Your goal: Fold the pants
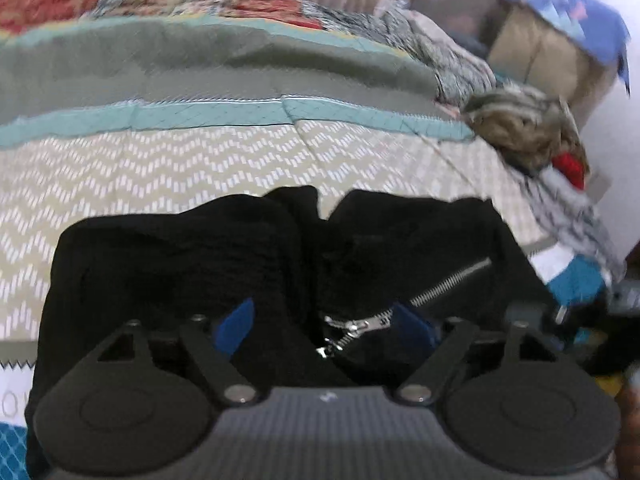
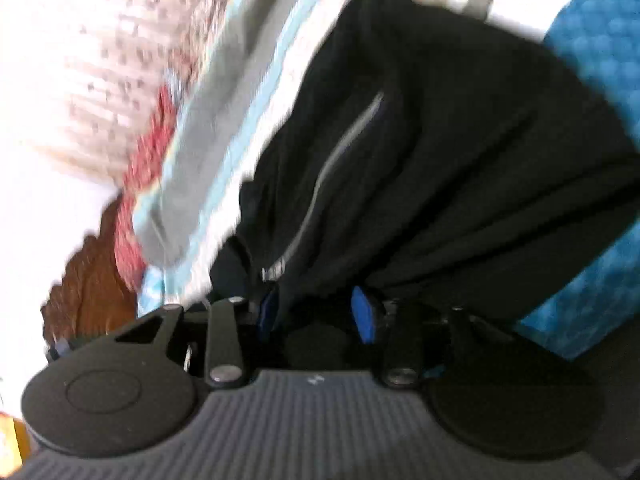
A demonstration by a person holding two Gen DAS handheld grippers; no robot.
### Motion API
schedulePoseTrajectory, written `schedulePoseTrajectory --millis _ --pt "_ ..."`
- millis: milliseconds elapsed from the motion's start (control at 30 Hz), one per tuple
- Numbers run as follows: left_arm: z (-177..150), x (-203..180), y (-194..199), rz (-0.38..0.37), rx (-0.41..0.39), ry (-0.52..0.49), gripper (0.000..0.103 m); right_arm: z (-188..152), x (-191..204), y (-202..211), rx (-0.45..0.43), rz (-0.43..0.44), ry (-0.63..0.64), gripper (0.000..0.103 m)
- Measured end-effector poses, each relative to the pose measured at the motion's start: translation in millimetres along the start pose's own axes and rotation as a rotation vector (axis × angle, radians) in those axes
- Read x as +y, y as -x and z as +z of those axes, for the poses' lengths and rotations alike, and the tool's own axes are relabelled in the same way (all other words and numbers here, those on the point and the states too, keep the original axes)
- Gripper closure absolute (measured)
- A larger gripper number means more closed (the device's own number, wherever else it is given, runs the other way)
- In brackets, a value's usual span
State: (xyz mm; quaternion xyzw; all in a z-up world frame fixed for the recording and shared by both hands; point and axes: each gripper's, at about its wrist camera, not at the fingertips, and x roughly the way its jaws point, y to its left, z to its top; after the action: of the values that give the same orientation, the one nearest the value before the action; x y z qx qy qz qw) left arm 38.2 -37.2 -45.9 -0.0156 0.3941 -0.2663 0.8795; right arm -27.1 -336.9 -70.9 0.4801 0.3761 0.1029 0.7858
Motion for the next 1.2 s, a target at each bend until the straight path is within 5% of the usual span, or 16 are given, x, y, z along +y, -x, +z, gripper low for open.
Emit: schedulePoseTrajectory --millis 133,400,533,633,700,767,833,933,1000,1100,1200 --pt "4.2 -16.8 2.8 0.048 0.015 -0.075 0.017 7.5 -10.1 17.0 -0.039 0.003 -0.045 0.059" --pt "17.6 -36.8 32.0 -0.08 -0.071 -0.077 0.035 9.0 -8.5 74.9 -0.203 -0.051 0.065 0.058" --pt "19.5 -42.9 8.3 -0.14 0.0 -0.03 0.05 14.4 -21.1 82.2 -0.296 -0.133 0.06 0.04" --pt "13.4 -39.4 -24.8 -0.137 0.106 0.03 0.057 16.3 -31.2 66.7 -0.281 -0.163 0.061 0.039" --pt "7.0 -36.0 -36.6 -0.116 0.102 0.031 0.058 19.2 -42.3 56.7 -0.234 -0.179 0.05 0.039" --pt "9.1 -40.5 -38.5 -0.096 0.108 -0.004 0.058 13.2 -44.6 50.7 -0.193 -0.173 0.072 0.049" --pt "15.4 -42.2 -33.2 -0.096 0.132 0.013 0.058 10.4 -30.9 41.2 -0.159 -0.231 0.137 0.079" --pt "30.4 -36.1 -4.8 -0.167 0.085 0.084 0.045 6.4 -9.3 49.1 -0.181 -0.186 0.203 0.081" --pt "45.8 -31.9 20.5 -0.212 0.012 0.14 0.024 1.2 16.7 56.3 -0.2 -0.145 0.273 0.081" --pt "69.5 -35.9 44.0 -0.282 -0.025 0.153 0.019 -15.4 65.1 46.3 -0.208 -0.13 0.47 0.081" --pt "85.9 -47.9 49.4 -0.258 -0.009 0.091 0.007 -41.9 106.7 24.6 -0.202 -0.154 0.693 0.081"
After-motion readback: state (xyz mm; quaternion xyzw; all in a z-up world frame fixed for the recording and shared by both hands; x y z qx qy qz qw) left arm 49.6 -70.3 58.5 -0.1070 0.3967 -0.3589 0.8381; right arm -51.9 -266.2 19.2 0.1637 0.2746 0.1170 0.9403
